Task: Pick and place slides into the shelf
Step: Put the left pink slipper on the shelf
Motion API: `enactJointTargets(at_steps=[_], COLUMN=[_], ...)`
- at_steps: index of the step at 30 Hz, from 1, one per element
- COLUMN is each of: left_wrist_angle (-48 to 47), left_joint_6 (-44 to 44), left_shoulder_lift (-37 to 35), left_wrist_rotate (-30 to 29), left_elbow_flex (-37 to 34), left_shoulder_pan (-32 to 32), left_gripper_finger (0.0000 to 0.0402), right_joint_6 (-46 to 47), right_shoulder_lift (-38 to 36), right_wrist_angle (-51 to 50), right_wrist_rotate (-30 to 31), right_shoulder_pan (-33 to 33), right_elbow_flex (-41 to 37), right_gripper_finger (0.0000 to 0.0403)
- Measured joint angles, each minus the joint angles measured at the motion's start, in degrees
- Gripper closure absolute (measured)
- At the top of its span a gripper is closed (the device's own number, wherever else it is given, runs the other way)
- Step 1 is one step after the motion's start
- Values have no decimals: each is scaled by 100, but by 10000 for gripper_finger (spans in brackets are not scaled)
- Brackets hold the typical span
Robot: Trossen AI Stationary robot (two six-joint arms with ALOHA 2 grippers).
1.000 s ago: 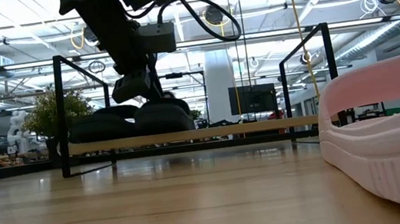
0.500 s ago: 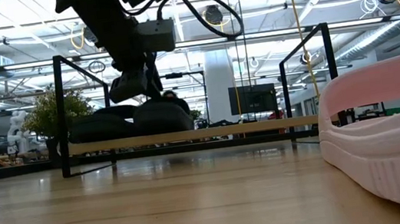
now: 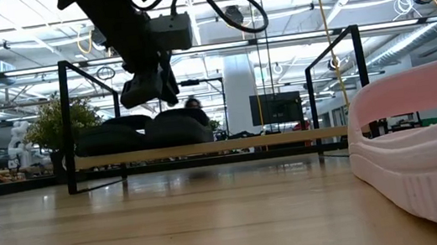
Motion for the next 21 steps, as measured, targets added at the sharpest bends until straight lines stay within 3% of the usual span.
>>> enactJointTargets(at_steps=[21], left_wrist_angle=[-7], left_joint_6=[39], left_shoulder_lift=[-5], left_wrist_rotate=[-442], left_elbow_flex=[15], left_shoulder_pan=[-371], left_gripper_finger=[284], right_joint_6=[123], right_shoulder_lift=[0], right_wrist_angle=[-13], right_wrist_rotate=[-2], right_shoulder_pan=[-2], right_elbow_flex=[0], right_gripper_finger=[275])
